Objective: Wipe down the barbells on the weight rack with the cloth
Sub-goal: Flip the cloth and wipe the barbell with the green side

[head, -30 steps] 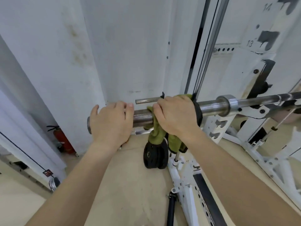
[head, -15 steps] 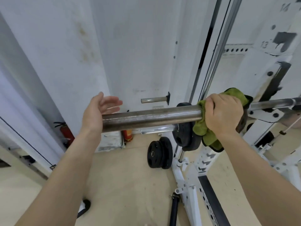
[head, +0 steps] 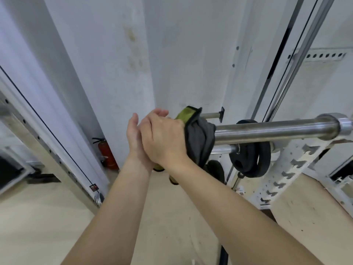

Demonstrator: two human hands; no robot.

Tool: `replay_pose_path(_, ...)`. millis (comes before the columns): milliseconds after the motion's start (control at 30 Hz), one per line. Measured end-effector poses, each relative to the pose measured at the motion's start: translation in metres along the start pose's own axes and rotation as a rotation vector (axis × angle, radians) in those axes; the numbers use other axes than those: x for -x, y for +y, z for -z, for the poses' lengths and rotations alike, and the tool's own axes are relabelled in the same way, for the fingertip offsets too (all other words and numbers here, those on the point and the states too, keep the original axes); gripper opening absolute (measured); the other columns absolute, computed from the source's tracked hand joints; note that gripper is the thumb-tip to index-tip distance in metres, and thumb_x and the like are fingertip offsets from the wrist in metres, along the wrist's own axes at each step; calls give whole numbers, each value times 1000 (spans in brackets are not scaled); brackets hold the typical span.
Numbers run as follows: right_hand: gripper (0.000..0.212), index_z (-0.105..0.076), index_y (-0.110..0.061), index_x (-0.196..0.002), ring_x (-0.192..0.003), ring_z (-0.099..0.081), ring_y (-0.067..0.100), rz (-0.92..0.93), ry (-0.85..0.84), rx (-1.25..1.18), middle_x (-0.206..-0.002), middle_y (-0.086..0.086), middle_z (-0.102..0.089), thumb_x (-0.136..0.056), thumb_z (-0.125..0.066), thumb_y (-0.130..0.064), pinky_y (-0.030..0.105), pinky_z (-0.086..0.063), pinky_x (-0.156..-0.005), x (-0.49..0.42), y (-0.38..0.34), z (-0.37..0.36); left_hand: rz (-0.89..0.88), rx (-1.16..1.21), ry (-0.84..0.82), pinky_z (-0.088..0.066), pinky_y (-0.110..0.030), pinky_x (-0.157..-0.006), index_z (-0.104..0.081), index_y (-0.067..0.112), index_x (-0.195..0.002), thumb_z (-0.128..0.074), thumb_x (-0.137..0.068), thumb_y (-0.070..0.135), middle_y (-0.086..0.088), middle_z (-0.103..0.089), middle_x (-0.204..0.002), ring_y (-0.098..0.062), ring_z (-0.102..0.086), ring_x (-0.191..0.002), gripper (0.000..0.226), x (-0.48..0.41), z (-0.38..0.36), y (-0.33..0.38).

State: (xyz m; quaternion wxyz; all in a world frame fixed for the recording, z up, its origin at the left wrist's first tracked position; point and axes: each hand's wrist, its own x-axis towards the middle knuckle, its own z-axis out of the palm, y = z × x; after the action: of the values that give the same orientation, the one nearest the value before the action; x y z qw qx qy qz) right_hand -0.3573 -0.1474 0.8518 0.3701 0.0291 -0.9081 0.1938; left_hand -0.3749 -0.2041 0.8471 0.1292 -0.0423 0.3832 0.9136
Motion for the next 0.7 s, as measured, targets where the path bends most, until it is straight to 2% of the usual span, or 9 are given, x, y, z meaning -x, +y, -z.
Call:
replay_pose_path(100,25,-66,-9,-90,-76,-58,28,57,-70,-230,-86,7,-68,-90,-44,-22,40,-39,-69,4,11,16,14,19,-65,-53,-30,-76,-66,14,-79,-33,-103,47,-3,-70,-84,-16,-70,-78,53,11,-9,3)
replay_pose_path(167,24,-67,-12,-96,-86,-57,27,163,-71,-30,-96,4,-67,-89,-46,-22,39,-42,-82,9,40,29,-58,-167,-41,-49,-28,-75,-59,15,-72,-37,-104,39,0,-65,-72,-14,-66,-74,45,18,-27,-6)
replay_pose_path(233,31,-70,-15,-99,-87,-62,27,191,-110,213,-94,2,-69,-96,-41,-28,42,-41,-96,15,73,46,-299,-813,38,-47,-28,-77,-63,18,-81,-43,-102,34,6,-66,-82,-12,-62,-81,34,21,-43,-18)
replay_pose_path(300,38,-71,-16,-99,-86,-65,26,186,-143,324,-89,0,-72,-100,-37,-33,43,-40,-103,19,105,64,-597,-1551,86,-45,-32,-81,-67,25,-91,-41,-102,41,12,-67,-87,-12,-62,-84,33,22,-53,-31)
replay_pose_path(367,39,-70,-18,-92,-84,-66,25,135,-148,370,-87,-1,-72,-100,-37,-34,42,-41,-99,17,142,85,-757,-1968,1,-47,-40,-85,-67,27,-97,-28,-102,51,8,-69,-88,-21,-64,-87,46,27,-74,-46)
replay_pose_path(467,41,-70,-19,-88,-84,-66,27,79,-161,455,-86,0,-72,-99,-34,-35,43,-42,-93,16,204,119,-706,-2072,-234,-51,-42,-81,-61,27,-119,-18,-103,56,3,-68,-105,-27,-64,-97,54,18,-119,-85)
replay_pose_path(567,50,-75,-24,-96,-98,-64,28,-31,-171,569,-99,-1,-74,-101,-30,-46,43,-41,-97,17,264,155,-539,-2042,-447,-50,-43,-90,-54,31,-131,-13,-104,57,2,-68,-115,-26,-63,-107,55,1,-165,-115)
replay_pose_path(600,53,-75,-28,-99,-102,-63,27,-82,-178,596,-104,-2,-73,-100,-28,-53,44,-40,-99,17,282,167,-485,-2051,-422,-48,-42,-90,-53,31,-133,-12,-104,58,0,-67,-118,-28,-62,-110,57,-6,-175,-116)
replay_pose_path(700,57,-75,-30,-102,-100,-64,27,-120,-144,594,-103,-2,-72,-99,-26,-61,43,-43,-96,17,323,188,-304,-2215,-114,-36,-40,-81,-52,21,-138,-6,-103,58,-12,-61,-130,-33,-57,-115,69,-19,-179,-98)
